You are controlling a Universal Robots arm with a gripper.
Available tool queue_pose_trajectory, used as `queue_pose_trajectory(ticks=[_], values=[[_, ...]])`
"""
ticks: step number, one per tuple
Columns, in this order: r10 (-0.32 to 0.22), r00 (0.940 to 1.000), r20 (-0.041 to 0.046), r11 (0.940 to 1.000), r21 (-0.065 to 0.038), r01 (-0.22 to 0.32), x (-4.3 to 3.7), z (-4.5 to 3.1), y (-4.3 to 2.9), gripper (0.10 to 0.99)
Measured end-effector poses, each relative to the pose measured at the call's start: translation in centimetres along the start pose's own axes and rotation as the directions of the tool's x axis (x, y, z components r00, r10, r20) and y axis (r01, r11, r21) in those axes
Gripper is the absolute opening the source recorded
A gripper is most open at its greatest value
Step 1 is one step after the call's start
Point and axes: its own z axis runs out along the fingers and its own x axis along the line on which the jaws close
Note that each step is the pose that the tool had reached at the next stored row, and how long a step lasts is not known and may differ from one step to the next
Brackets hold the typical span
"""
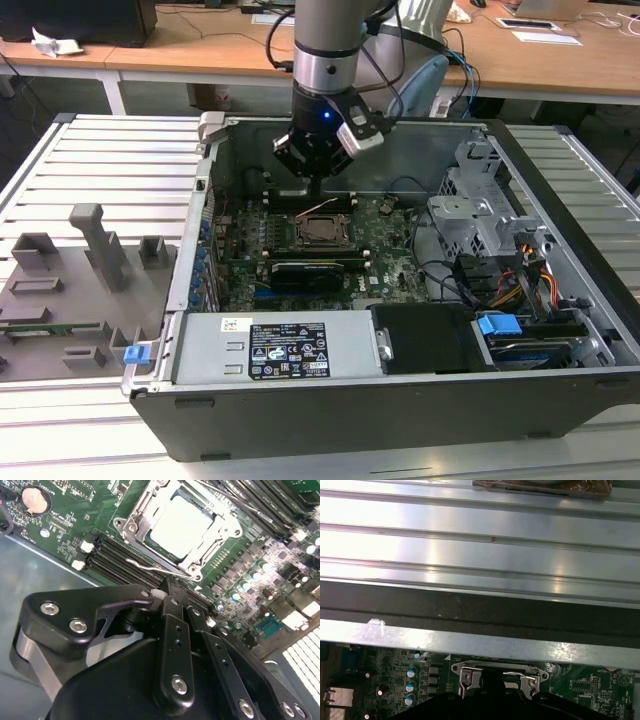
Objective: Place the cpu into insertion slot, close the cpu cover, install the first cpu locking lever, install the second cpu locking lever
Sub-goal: 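Install the first cpu locking lever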
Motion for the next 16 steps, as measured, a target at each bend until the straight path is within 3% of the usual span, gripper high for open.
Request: queue_pose_trajectory(ticks=[6, 16], values=[[0.001, 1.0000, 0.0018, 0.9998, -0.018, -0.001, -0.22, 0.35, -0.01, 0.106], [0.002, 1.0000, 0.0016, 0.9998, -0.018, -0.002, -0.87, 1.25, -0.01, 0.106]])
